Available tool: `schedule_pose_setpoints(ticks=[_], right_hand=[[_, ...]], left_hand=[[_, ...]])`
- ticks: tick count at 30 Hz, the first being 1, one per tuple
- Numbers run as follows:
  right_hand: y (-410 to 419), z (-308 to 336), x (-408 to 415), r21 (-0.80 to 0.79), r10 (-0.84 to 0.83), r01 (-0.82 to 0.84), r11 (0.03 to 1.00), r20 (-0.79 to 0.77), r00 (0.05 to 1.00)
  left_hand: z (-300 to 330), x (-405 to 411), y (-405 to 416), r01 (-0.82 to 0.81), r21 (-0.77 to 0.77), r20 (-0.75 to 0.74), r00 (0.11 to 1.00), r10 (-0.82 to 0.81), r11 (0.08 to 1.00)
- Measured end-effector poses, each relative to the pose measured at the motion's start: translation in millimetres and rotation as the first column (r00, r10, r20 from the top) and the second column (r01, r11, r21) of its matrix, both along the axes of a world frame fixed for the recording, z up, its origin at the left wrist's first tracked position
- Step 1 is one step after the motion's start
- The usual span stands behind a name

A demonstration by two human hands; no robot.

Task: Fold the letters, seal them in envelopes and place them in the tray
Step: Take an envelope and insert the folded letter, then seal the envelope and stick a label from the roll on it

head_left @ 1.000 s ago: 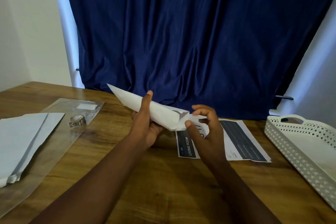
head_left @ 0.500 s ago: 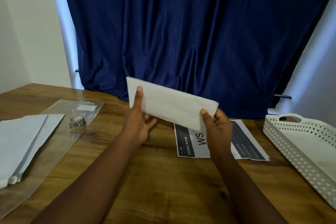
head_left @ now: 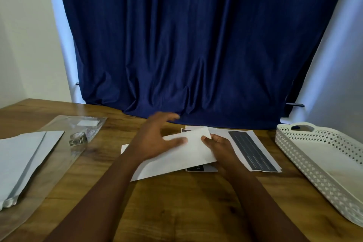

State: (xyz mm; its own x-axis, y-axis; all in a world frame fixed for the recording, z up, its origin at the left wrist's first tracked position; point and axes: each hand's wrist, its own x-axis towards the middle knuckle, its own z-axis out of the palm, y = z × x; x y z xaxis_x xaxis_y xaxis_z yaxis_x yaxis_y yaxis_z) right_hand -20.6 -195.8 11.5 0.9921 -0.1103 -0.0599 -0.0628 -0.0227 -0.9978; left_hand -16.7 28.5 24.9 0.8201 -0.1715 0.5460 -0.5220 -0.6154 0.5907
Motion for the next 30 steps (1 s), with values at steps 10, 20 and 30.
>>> schedule_pose_setpoints(ticks=[10, 20, 30], right_hand=[[-1.8, 8.6, 0.0, 0.263, 0.132, -0.082, 0.961, -0.177, 0.975], [14.2, 14.9, 0.2, 0.105, 0.091, -0.091, 0.99, 0.01, 0.996], [39.5, -3.7, -23.6, -0.289, 0.345, -0.319, 0.903, 0.042, 0.938]], left_hand=[[-4.9, -10.8, -10.7, 0.098, 0.43, -0.03, 0.995, -0.095, 0.898], [46.8, -9.4, 12.6, -0.067, 0.511, -0.026, 0.995, 0.093, 0.857], [23.9, -2.5, 70.9, 0.001, 0.462, -0.216, 0.97, 0.111, 0.887]])
